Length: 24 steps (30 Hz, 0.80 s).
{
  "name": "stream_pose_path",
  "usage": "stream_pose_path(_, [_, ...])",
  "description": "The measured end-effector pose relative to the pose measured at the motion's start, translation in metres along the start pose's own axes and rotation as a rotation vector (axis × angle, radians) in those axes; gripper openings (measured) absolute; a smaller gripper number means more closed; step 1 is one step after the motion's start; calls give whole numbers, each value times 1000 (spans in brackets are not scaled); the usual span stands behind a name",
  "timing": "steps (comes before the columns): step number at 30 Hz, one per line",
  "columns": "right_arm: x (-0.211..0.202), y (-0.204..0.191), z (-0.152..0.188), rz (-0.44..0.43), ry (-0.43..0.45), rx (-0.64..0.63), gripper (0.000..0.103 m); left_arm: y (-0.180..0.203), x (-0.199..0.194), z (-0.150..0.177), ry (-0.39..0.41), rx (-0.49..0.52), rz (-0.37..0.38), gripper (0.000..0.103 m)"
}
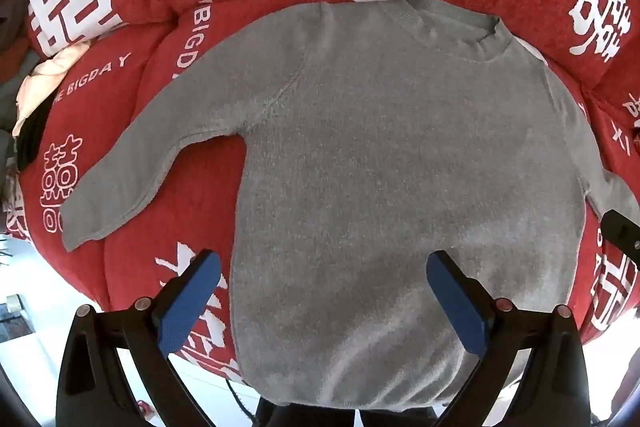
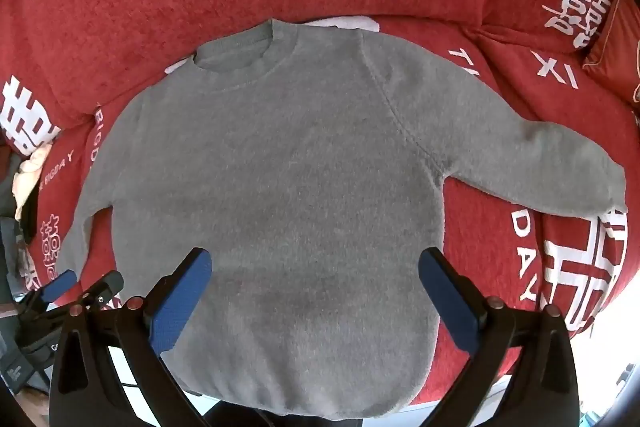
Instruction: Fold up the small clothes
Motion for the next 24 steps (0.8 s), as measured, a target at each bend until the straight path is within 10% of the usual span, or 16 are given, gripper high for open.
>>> stream_pose_path(24, [-3, 16, 9, -1, -12, 5, 103, 8, -5, 5, 7, 6, -14, 103])
Point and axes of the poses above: each gripper's, at about its wrist camera, not at the fingertips, and x roughly the way its jaws point, y to its right, z to its underside, the point moved 1 cm from there along x, roughly the way its jaws point, and after that the axes turned 15 degrees about y, right-handed, at the moved point
